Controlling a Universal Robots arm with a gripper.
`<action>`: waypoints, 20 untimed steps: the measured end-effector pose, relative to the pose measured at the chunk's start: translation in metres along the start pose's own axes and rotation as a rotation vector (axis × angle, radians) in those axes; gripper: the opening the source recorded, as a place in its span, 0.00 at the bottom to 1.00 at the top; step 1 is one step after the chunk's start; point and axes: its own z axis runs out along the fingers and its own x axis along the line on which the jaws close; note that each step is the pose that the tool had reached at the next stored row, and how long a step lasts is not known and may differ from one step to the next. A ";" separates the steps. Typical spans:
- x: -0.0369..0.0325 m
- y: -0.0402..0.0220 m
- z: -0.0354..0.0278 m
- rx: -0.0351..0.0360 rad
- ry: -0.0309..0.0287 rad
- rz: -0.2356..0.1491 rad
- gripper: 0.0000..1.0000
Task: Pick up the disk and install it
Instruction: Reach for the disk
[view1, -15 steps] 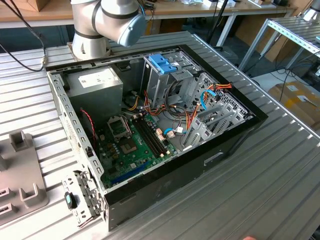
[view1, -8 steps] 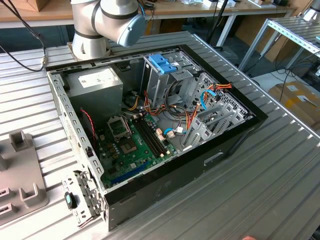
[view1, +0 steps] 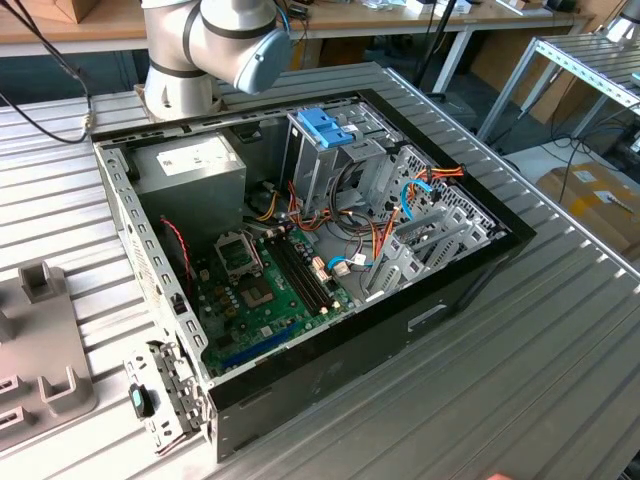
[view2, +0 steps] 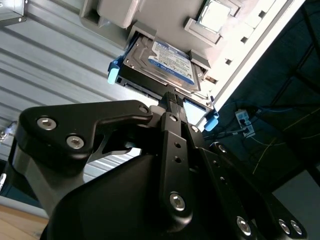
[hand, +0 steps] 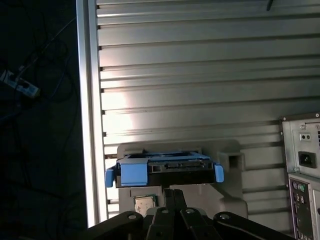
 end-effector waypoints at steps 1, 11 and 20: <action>0.0001 0.0007 0.0006 0.0000 0.0001 0.000 0.11; 0.0037 0.0082 0.0081 0.0001 0.0001 0.000 0.11; 0.0038 0.0082 0.0103 0.0230 0.0430 0.001 0.11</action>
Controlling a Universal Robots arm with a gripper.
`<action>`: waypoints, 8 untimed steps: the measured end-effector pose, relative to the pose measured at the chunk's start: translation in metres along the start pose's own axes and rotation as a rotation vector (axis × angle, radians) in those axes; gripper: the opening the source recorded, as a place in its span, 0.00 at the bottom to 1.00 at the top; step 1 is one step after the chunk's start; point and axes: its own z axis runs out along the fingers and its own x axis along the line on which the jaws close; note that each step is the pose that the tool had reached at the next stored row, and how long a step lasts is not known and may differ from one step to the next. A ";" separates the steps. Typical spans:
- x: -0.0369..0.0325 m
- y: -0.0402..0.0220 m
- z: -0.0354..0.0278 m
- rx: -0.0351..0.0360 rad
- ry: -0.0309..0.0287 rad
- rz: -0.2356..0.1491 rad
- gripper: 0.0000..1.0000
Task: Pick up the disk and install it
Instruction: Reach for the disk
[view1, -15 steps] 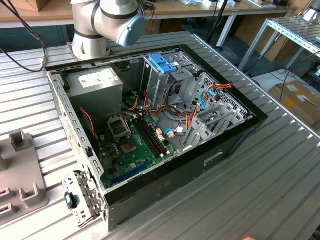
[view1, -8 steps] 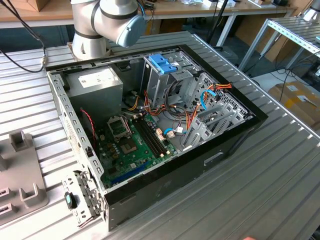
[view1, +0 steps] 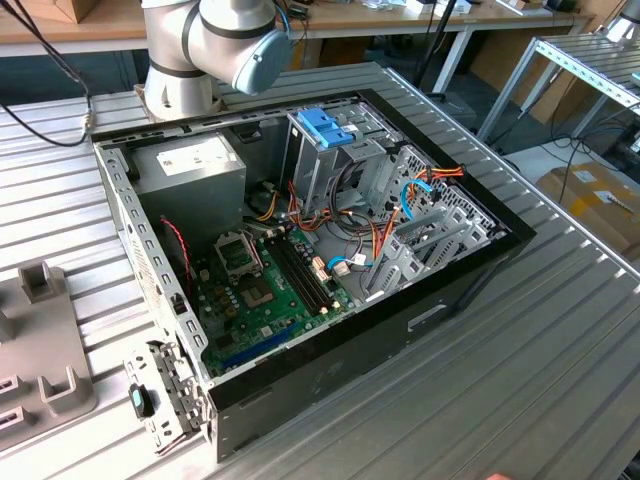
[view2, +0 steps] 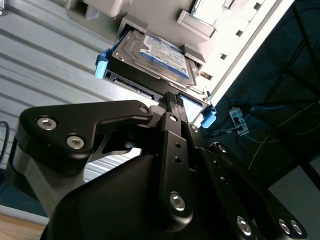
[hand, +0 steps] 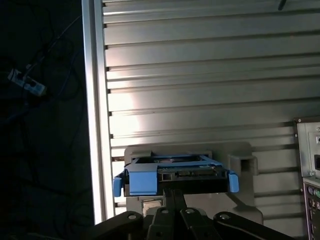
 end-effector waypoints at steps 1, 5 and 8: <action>-0.0001 -0.0001 0.0006 0.0084 0.0112 0.000 0.11; 0.0001 0.0021 0.0011 0.0258 0.0101 0.001 0.11; 0.0003 0.0058 0.0030 0.0445 0.0085 0.001 0.11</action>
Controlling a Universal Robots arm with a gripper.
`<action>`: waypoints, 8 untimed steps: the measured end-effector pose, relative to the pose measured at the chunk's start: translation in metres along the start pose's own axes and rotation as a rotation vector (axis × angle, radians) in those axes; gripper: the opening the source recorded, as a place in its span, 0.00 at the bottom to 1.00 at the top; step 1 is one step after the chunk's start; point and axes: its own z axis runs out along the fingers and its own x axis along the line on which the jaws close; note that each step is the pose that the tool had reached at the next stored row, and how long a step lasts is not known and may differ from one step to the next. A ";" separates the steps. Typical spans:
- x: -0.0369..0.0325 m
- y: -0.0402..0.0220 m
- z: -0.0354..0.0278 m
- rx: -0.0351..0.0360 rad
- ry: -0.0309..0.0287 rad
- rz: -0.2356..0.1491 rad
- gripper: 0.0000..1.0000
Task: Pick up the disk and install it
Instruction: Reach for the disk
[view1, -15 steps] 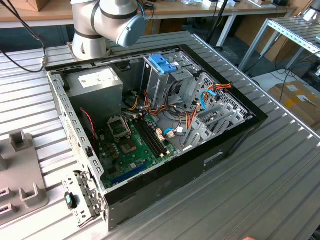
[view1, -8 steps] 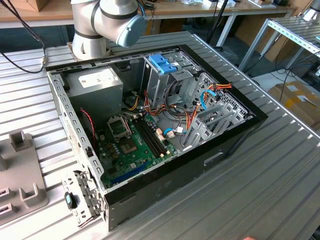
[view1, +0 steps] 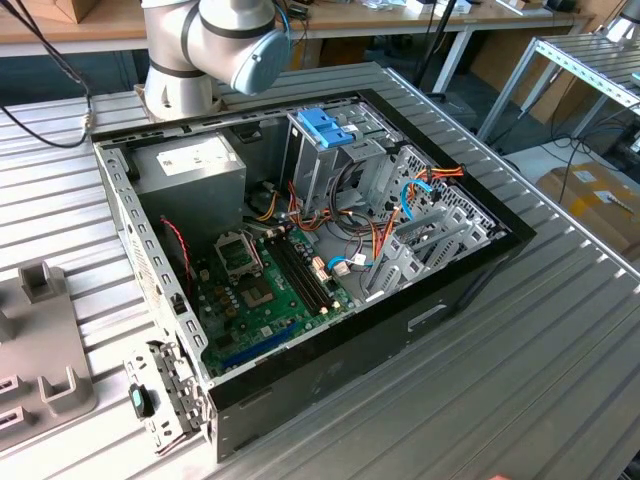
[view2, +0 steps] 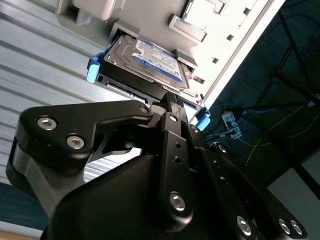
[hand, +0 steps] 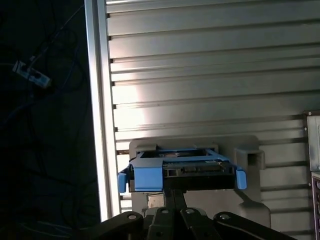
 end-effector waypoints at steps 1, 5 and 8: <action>0.0001 0.0021 0.0010 0.0033 -0.0003 0.000 0.11; 0.0002 0.0040 0.0018 0.0041 -0.0003 0.000 0.11; 0.0002 0.0042 0.0030 0.0043 -0.0002 -0.002 0.11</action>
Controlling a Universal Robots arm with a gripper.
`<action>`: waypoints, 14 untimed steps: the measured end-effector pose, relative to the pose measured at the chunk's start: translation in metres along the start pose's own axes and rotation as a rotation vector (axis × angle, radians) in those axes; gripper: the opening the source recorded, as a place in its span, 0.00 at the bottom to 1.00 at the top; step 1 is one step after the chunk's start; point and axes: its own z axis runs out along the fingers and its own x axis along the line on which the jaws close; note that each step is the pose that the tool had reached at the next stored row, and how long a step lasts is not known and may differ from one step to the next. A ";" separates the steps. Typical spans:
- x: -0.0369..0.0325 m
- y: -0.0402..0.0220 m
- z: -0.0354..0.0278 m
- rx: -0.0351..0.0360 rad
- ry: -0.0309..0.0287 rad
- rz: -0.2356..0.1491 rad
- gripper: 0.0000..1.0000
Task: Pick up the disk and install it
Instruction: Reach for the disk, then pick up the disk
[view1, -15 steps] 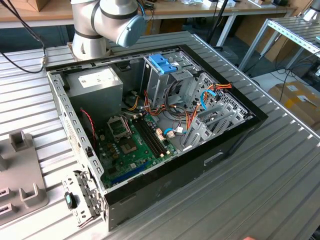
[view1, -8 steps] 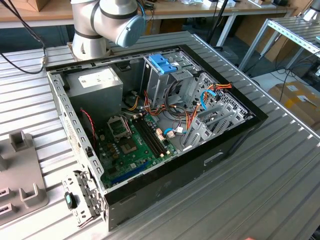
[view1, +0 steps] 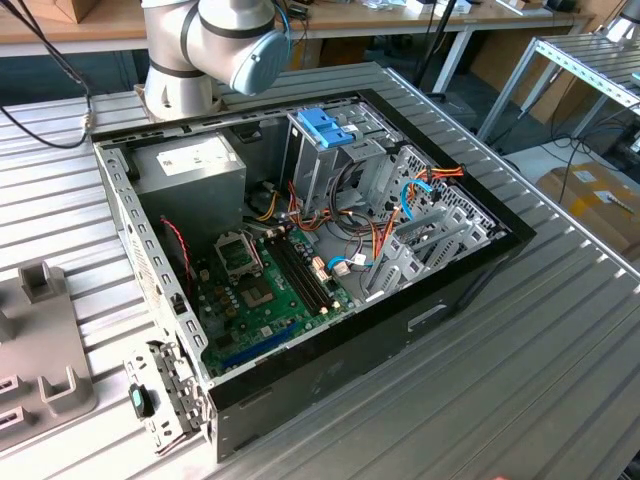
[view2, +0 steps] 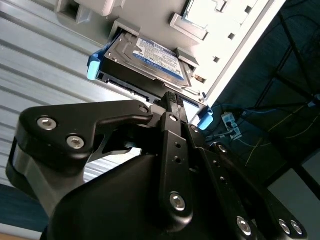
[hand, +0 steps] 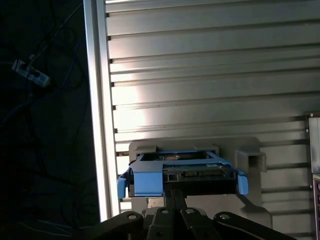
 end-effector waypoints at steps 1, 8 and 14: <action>0.0000 0.0000 0.0001 0.0001 0.0001 0.000 0.11; 0.0001 0.0005 0.0021 0.0000 -0.0002 -0.001 0.11; 0.0001 0.0005 0.0023 0.0000 -0.0002 -0.001 0.11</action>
